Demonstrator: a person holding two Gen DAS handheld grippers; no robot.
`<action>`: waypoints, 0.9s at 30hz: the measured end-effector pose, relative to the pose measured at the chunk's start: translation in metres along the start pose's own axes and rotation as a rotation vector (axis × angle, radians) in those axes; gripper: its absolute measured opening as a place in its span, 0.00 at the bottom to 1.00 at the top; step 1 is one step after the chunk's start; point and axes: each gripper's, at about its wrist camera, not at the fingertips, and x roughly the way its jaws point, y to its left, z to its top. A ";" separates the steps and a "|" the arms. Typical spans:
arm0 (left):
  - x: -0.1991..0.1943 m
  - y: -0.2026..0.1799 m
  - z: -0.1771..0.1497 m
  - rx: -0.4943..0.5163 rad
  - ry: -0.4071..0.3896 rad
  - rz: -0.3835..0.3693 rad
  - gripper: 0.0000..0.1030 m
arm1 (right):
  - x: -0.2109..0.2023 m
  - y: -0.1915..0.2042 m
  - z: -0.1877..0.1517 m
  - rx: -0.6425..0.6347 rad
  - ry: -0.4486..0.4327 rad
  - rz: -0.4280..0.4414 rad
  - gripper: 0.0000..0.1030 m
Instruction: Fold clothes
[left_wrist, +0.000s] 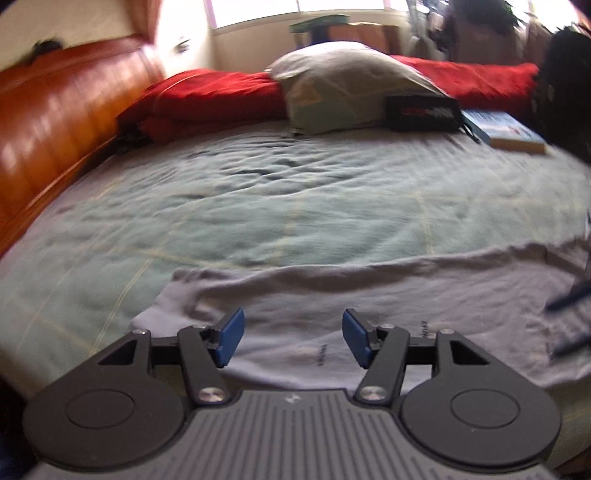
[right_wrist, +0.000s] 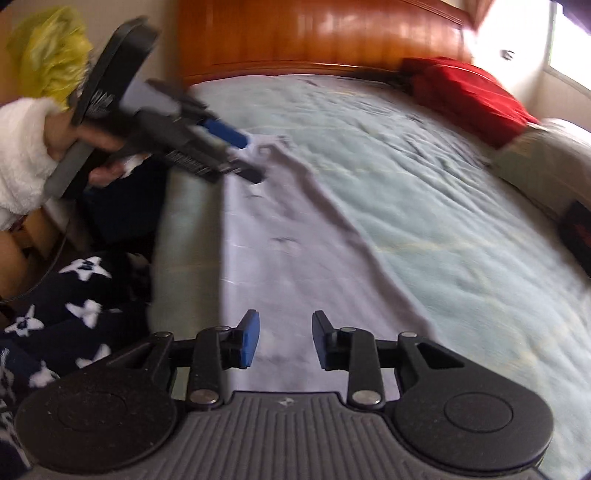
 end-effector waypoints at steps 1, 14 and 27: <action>-0.003 0.003 -0.002 -0.014 -0.002 -0.005 0.61 | 0.008 0.008 0.004 -0.017 -0.002 0.014 0.35; -0.012 0.013 -0.025 -0.038 -0.013 -0.106 0.64 | 0.039 0.035 0.029 -0.107 -0.009 -0.209 0.33; -0.002 -0.005 -0.040 0.055 0.010 -0.223 0.66 | 0.037 0.028 0.033 -0.059 0.005 -0.242 0.33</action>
